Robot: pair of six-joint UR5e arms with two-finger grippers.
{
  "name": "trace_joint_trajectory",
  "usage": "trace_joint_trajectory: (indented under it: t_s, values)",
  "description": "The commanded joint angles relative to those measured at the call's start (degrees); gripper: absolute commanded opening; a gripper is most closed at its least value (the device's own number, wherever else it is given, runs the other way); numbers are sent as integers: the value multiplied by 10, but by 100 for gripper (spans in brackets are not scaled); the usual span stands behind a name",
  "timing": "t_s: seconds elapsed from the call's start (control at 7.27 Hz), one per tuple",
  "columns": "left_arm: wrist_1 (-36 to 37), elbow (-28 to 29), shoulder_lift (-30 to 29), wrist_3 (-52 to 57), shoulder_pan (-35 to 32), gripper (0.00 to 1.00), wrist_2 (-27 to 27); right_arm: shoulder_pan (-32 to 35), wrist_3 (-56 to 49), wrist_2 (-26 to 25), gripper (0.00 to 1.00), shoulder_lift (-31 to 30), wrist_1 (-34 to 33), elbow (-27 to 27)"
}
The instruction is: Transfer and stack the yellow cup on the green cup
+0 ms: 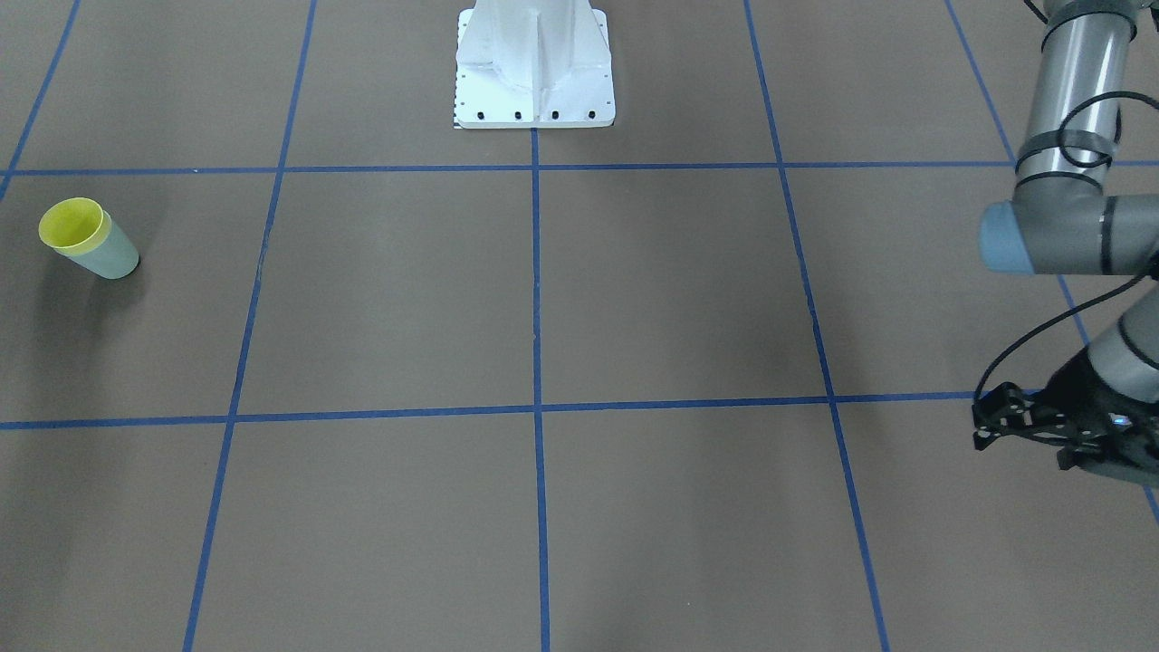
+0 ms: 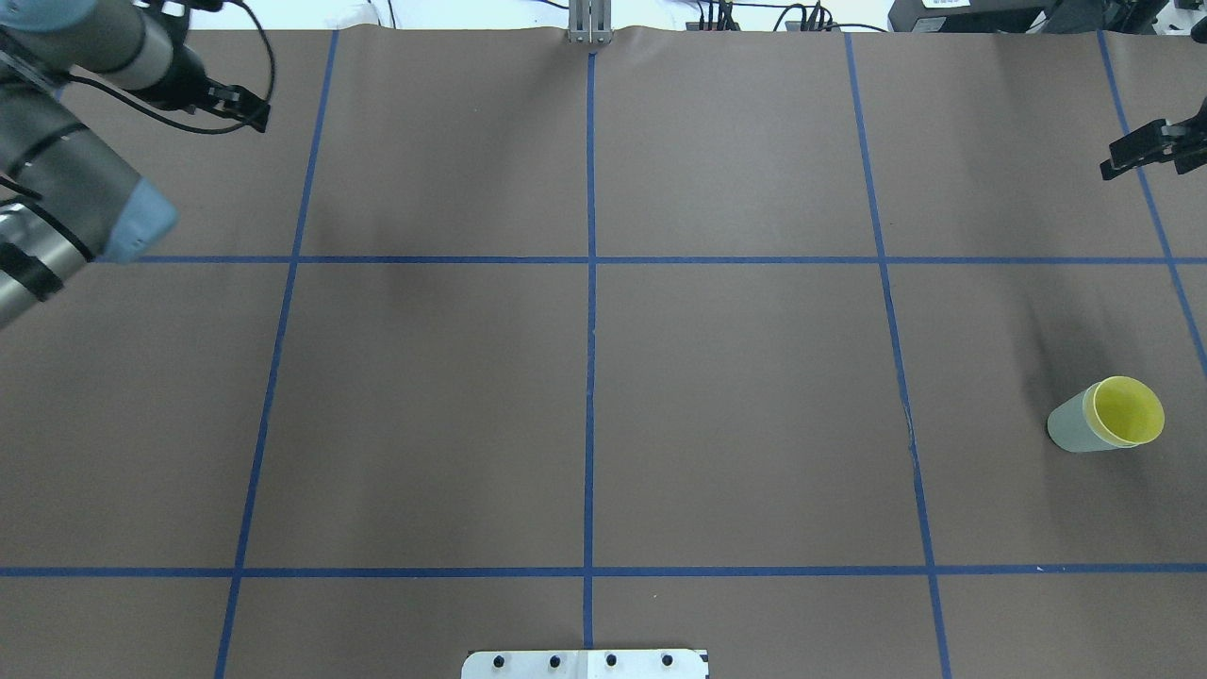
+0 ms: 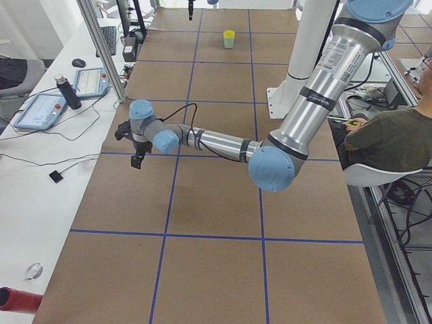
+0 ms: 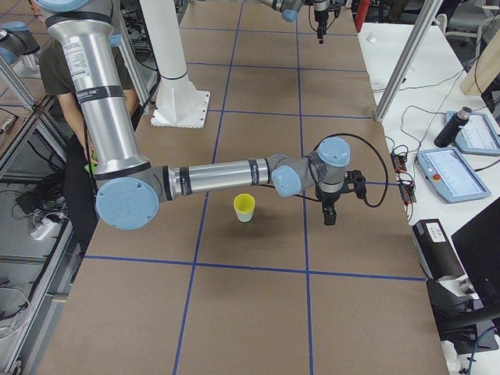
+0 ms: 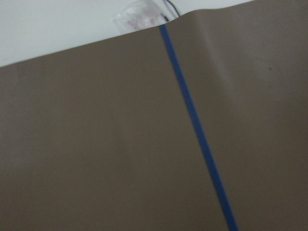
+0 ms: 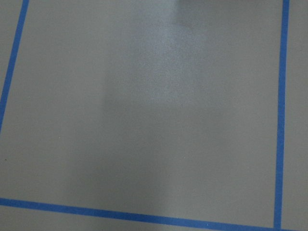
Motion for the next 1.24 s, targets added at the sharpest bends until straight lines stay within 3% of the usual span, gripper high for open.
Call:
trace_joint_trajectory:
  t_s: [0.0, 0.14, 0.28, 0.69, 1.1]
  values:
    - [126, 0, 38, 116, -75, 100, -72, 27, -63, 12, 100, -1, -72, -2]
    - [162, -4, 39, 118, -122, 100, -117, 39, -120, 7, 100, 0, -111, -2]
    - [165, -23, 53, 118, -139, 100, -127, 51, -157, 3, 100, -1, -138, -2]
    - [164, -68, 124, 209, -196, 100, -123, 67, -188, 3, 100, -21, -158, 5]
    - [166, -148, 213, 209, -202, 100, -109, 76, -210, 2, 100, -48, -155, 15]
